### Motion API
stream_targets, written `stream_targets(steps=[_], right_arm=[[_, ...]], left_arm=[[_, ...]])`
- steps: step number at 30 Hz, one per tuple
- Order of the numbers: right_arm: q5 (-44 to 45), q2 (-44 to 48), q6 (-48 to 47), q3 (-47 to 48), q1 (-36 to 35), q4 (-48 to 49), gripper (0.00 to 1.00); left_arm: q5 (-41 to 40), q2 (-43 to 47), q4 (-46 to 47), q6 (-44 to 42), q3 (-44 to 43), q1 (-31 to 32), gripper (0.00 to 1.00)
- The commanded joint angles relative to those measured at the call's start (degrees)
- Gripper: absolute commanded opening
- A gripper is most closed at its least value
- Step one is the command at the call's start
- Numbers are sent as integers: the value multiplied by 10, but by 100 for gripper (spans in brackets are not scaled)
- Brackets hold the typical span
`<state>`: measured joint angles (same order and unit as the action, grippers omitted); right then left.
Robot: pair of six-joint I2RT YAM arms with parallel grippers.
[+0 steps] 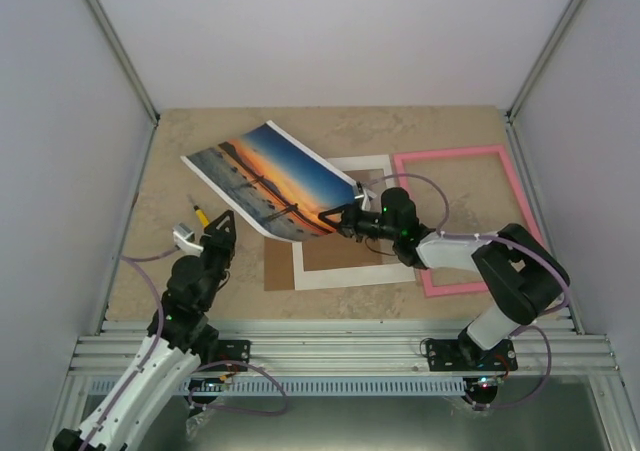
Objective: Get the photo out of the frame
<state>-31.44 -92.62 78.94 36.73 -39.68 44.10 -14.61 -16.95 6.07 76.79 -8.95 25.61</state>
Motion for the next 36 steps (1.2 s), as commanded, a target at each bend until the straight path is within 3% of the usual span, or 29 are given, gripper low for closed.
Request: stream_targets(steps=[1,9,17,27,36], right_arm=[[-80,20,-142,32,39,-130,0],[-136,15,-447,78,98,-398,1],[-170,-22,-605,77,159,-476,1],[-86,-89,-667,153,194,-561,1],[-7,-143,-705,263,197,-637,18]], left_arm=[[-34,38,-138,-43,-48,2,50],[-38,32,-213,-123,-114,2,57],[-15,-20,-190,-167,-127,2,60],[12,-92,-130,-181,-92,2,64],[24,-207,-70,-241,-82,0,76]])
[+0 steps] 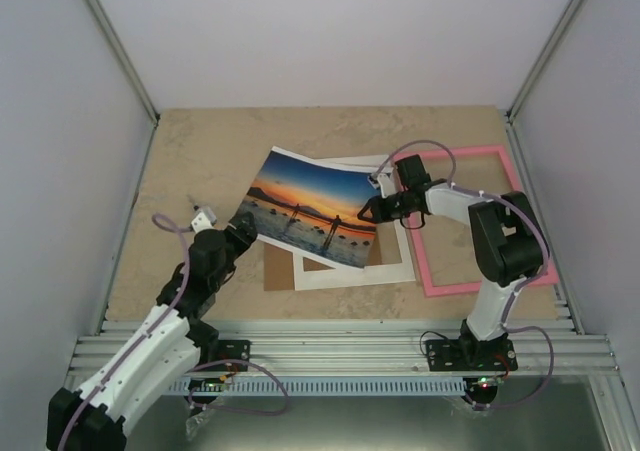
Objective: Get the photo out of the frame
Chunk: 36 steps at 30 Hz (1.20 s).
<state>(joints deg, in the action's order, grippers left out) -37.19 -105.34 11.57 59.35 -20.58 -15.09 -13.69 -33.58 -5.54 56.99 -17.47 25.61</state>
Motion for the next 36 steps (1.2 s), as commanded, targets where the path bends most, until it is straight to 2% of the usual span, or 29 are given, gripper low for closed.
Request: stream_targets(steps=[1,5,9,16,20,22,24,29,36], right_arm=[[57,-18,-34,45,7,-49,19],[59,-20,-34,60,14,-50,20],[69,-17,-35,66,14,-49,25],[102,-12,-35,64,14,-48,33],[115,3,-31,53,14,-38,39],[120,12,-27,46,14,-33,46],[124,21,-23,39,14,-28,48],[124,47,-10,11,14,2,60],[124,58,0,-3,11,20,63]], left_arm=[[21,-58,50,-49,-1,-3,77],[59,-133,54,-83,-25,-38,80],[105,-214,79,-110,-53,-91,83],[131,-349,104,-151,-122,-130,96],[137,-436,104,-176,-172,-156,97],[167,-480,104,-188,-198,-167,99],[193,-523,105,-199,-222,-172,99],[219,-598,105,-220,-270,-182,99],[202,-653,80,-246,-325,-186,99]])
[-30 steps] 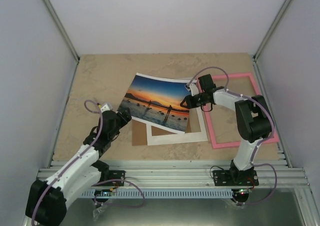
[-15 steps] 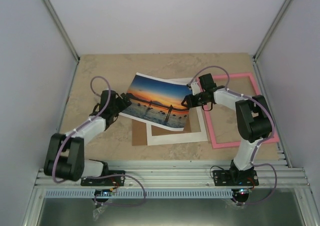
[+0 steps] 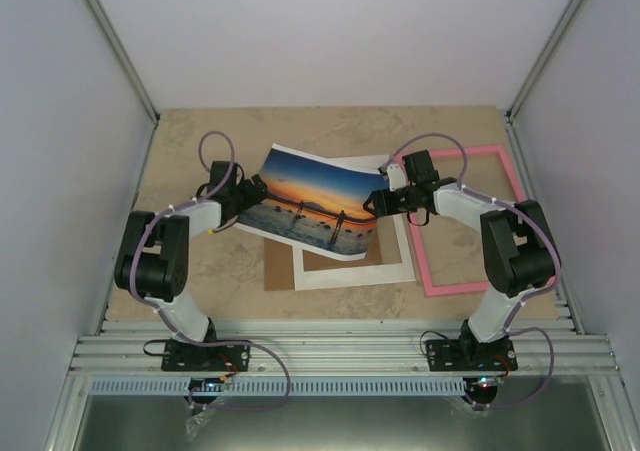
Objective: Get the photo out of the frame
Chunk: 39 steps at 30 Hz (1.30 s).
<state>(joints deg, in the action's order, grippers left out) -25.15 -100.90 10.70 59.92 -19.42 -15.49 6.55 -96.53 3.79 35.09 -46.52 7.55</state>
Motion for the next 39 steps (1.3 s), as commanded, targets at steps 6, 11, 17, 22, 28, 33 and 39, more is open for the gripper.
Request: stream_targets(steps=[6,11,17,22,28,33,39], right_arm=[[12,11,13,-14,-5,33,64],[23,14,17,-19,-6,39,65],[46,32,26,-30,-6,47,71],[82,62,36,-45,-6,52,76],[146,121,53,-79,-6,63,88],[201,187,67,-113,-6,74,96],[252,266,78,-151,-7,95,98]], left_arm=[[19,-73,-27,-43,-71,-7,99],[43,-89,-35,-46,-78,-7,99],[90,-53,-10,-20,-14,-7,99],[119,-9,12,2,44,-7,97],[142,49,42,30,108,1,96],[137,77,54,46,139,29,96],[119,121,53,62,168,50,96]])
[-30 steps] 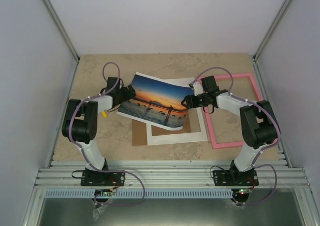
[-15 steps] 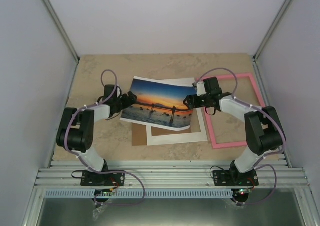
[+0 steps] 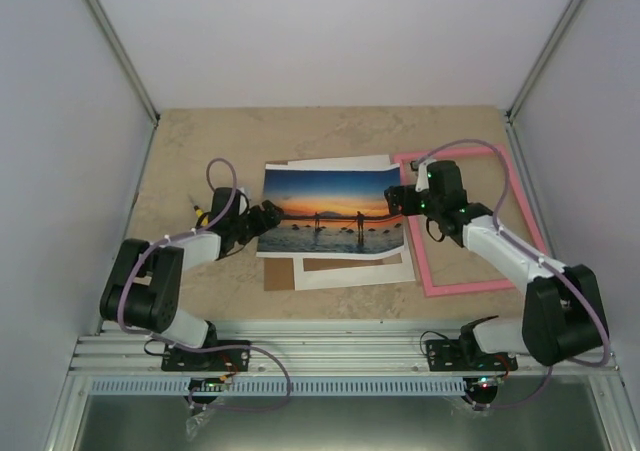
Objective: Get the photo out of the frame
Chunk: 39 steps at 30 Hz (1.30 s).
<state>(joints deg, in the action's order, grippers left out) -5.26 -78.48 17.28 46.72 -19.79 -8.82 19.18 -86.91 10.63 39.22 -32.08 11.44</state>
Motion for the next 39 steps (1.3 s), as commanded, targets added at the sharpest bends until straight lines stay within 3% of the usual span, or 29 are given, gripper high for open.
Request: stream_targets(steps=[1,11,19,27,39], right_arm=[[62,54,14,-24,-3,31,98],[82,147,20,-68,-2,62,98],[125,311,24,-90,-2,34,98],[191,483,36,-126,-3,27,98],[209,571,32,-182,-3,79,98]], left_arm=[[-11,32,-17,22,28,15,96],[-80,151,-37,59,70,18,98],[-143,409,-133,99,76,18,99],[-233,628,-281,83,-3,18,99],[-305,724,-351,-43,-100,18,99]])
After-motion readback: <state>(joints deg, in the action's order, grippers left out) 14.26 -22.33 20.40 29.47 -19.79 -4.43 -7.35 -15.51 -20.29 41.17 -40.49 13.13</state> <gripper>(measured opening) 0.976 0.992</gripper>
